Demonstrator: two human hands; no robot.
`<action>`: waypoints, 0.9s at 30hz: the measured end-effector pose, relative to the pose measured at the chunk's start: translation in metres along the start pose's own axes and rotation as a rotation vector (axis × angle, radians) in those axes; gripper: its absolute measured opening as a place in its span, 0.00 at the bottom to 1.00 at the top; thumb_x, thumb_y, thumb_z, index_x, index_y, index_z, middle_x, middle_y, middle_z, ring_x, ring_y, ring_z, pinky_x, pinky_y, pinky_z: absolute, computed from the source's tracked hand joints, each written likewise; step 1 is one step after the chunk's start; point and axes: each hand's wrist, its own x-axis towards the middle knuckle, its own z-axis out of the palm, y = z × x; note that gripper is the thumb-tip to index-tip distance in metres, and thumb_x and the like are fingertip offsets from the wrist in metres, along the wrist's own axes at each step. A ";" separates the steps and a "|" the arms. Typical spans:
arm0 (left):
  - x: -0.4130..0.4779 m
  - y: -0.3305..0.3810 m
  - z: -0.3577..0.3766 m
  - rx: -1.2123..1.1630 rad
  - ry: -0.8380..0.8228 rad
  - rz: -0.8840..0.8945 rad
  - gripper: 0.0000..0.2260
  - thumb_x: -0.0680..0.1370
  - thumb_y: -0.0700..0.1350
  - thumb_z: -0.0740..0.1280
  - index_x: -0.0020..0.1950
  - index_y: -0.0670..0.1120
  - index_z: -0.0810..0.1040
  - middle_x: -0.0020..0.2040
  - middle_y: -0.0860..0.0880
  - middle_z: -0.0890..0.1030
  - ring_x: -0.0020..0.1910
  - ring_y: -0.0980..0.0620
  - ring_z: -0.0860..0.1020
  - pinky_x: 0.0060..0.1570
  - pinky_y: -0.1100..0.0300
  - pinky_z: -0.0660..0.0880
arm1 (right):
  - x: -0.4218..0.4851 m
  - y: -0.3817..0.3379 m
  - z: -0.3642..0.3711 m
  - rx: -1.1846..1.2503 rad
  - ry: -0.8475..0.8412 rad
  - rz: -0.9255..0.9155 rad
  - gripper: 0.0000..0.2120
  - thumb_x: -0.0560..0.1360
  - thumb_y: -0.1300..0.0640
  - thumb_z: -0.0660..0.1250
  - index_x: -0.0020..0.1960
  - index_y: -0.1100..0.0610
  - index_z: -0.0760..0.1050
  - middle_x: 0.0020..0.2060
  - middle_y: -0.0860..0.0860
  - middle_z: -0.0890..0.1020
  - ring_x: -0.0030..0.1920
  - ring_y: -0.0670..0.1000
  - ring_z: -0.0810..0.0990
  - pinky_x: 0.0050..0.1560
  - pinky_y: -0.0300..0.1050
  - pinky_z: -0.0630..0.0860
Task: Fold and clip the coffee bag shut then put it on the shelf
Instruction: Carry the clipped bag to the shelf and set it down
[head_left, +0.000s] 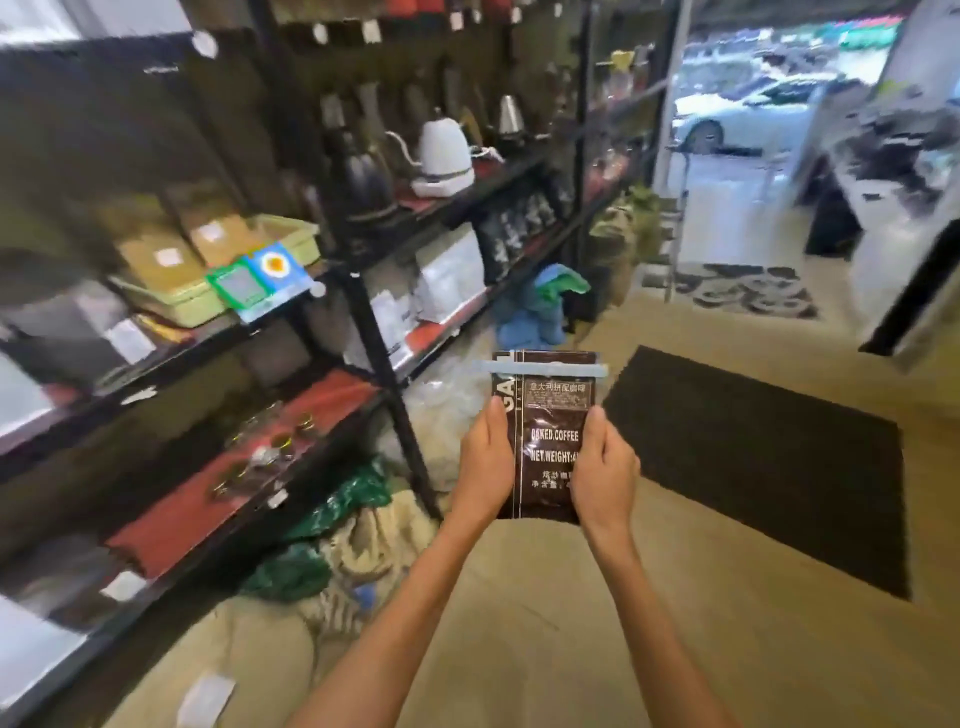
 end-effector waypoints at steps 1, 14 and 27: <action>0.012 -0.004 -0.023 0.006 0.080 -0.010 0.19 0.85 0.51 0.50 0.52 0.46 0.79 0.45 0.53 0.82 0.45 0.62 0.79 0.47 0.66 0.73 | 0.005 -0.006 0.030 0.011 -0.070 -0.021 0.23 0.82 0.45 0.52 0.40 0.58 0.77 0.34 0.52 0.83 0.36 0.54 0.82 0.38 0.53 0.79; 0.040 -0.041 -0.149 -0.053 0.859 -0.225 0.20 0.84 0.55 0.49 0.50 0.49 0.78 0.45 0.48 0.84 0.43 0.57 0.82 0.41 0.67 0.78 | 0.015 -0.046 0.218 0.213 -0.921 -0.138 0.22 0.82 0.46 0.54 0.40 0.57 0.77 0.33 0.50 0.82 0.32 0.40 0.80 0.32 0.39 0.75; 0.003 -0.070 -0.233 -0.097 1.041 -0.290 0.20 0.83 0.57 0.51 0.63 0.49 0.75 0.53 0.46 0.85 0.49 0.53 0.85 0.48 0.57 0.82 | -0.054 -0.063 0.297 0.287 -1.383 -0.039 0.15 0.82 0.46 0.55 0.50 0.51 0.78 0.43 0.54 0.85 0.43 0.50 0.85 0.45 0.50 0.82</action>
